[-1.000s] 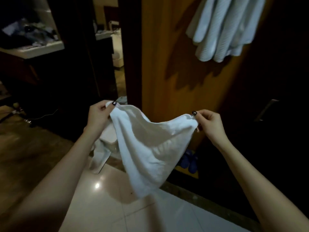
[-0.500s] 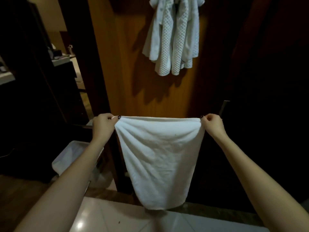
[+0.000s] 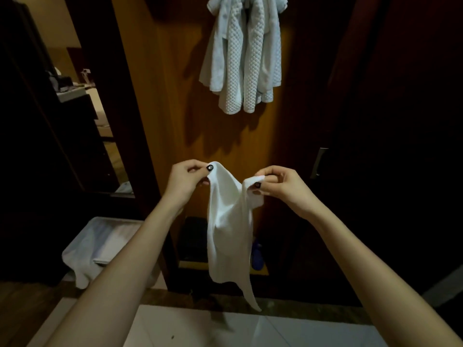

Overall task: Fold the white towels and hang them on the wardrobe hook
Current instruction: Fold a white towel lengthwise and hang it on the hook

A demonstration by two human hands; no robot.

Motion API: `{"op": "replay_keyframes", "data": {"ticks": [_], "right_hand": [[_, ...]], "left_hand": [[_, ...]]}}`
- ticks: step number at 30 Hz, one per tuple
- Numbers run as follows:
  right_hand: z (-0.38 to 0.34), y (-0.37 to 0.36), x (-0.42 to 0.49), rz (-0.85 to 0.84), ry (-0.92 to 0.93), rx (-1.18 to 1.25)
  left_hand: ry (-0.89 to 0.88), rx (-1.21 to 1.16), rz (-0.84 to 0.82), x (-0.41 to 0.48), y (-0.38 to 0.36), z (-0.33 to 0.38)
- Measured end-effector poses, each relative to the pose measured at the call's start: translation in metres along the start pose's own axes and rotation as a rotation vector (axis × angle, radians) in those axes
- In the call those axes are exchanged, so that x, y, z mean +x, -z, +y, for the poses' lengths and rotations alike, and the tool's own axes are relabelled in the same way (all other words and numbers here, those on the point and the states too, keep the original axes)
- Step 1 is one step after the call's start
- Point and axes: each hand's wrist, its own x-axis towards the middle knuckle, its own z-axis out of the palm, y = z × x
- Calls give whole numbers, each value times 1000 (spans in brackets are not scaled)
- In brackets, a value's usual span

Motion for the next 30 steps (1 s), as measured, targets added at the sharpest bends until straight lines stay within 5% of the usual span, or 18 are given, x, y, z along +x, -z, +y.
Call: {"op": "replay_keyframes", "data": {"ticks": [9,19,30], "right_hand": [[-30,-16,-9,-8,161,-430],[-51,-19,-10,-222,65,-248],[-56,-38,-15,-49,276,-554]], "left_hand": [[-57,51,-104,-8,-13,14],[-66,-97,-150,-31,-18,28],[-104,-116,-38,-50,-13,39]]}}
